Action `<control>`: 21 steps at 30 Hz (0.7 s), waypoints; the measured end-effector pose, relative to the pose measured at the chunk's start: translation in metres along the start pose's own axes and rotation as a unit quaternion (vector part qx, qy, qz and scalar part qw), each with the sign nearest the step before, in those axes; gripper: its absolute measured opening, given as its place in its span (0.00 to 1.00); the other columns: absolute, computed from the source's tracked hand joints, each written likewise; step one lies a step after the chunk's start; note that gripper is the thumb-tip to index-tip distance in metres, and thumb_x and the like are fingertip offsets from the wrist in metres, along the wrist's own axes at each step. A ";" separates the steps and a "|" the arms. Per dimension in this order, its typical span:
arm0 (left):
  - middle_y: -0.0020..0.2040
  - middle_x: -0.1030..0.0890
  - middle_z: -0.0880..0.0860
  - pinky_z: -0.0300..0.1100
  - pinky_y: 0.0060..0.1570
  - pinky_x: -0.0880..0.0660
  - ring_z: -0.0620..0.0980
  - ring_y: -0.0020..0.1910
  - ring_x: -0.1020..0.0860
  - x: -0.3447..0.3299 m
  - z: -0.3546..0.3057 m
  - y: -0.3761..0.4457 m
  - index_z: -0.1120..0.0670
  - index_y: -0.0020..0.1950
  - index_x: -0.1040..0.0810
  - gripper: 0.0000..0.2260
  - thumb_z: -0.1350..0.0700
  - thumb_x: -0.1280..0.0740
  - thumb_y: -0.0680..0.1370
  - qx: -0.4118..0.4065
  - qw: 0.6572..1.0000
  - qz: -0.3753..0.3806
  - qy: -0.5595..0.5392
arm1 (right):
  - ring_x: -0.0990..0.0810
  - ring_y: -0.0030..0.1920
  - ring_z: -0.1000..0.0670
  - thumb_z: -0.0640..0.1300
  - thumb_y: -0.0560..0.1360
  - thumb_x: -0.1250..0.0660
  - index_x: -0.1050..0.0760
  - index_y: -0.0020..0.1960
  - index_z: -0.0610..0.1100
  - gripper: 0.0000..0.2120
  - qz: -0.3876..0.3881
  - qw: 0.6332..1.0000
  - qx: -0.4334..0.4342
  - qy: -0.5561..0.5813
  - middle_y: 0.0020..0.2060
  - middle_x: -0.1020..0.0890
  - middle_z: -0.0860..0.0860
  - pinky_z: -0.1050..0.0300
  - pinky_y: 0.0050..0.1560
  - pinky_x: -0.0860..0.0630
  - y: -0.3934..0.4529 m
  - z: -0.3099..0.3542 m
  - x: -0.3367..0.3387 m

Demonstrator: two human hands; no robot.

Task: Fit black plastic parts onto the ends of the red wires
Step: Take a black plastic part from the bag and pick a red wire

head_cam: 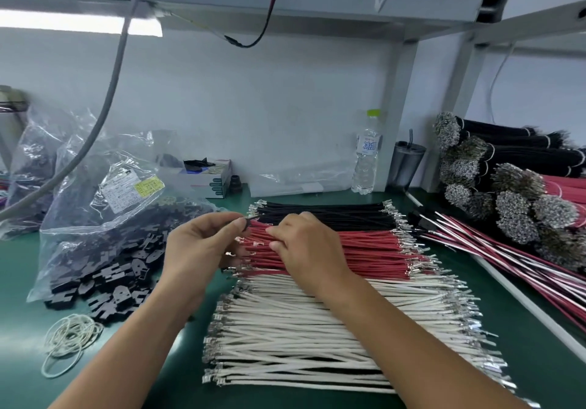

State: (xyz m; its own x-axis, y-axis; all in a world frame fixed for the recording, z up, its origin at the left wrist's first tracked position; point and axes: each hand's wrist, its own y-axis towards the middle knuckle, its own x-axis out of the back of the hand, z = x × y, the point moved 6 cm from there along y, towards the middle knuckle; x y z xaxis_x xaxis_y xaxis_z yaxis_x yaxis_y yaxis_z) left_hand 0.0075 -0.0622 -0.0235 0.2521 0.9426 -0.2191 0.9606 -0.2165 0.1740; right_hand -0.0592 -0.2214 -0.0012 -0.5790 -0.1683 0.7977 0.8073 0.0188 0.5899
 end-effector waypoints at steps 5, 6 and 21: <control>0.44 0.12 0.60 0.39 0.27 0.22 0.48 0.28 0.20 0.002 0.004 0.003 0.54 0.46 0.11 0.06 0.56 0.22 0.70 0.015 0.999 0.011 -0.027 | 0.23 0.54 0.53 0.51 0.76 0.29 0.16 0.49 0.55 0.05 0.031 0.998 -0.045 0.015 0.46 0.18 0.57 0.58 0.44 0.33 0.023 -0.011 -0.010; 0.44 0.12 0.60 0.39 0.27 0.22 0.48 0.28 0.20 0.003 0.004 0.003 0.55 0.46 0.11 0.09 0.55 0.22 0.68 0.017 0.999 0.012 -0.033 | 0.23 0.53 0.53 0.51 0.76 0.30 0.16 0.48 0.54 0.04 0.039 0.999 -0.037 0.001 0.45 0.18 0.57 0.58 0.44 0.33 0.023 -0.010 -0.009; 0.42 0.15 0.62 0.41 0.31 0.19 0.51 0.31 0.18 -0.015 0.003 -0.011 0.59 0.48 0.12 0.14 0.54 0.22 0.66 0.063 0.987 0.129 -0.071 | 0.21 0.45 0.56 0.46 0.78 0.31 0.20 0.47 0.53 0.03 -0.016 0.963 -0.083 0.257 0.42 0.19 0.59 0.51 0.49 0.22 -0.021 -0.010 0.033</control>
State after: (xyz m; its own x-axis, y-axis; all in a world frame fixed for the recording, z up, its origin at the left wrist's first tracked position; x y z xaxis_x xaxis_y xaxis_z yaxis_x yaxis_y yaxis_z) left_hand -0.0069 -0.0744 -0.0247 0.4960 0.8086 -0.3166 0.8667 -0.4832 0.1237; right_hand -0.0938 -0.2371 0.0111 -0.5051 -0.6320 0.5877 0.8220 -0.1447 0.5508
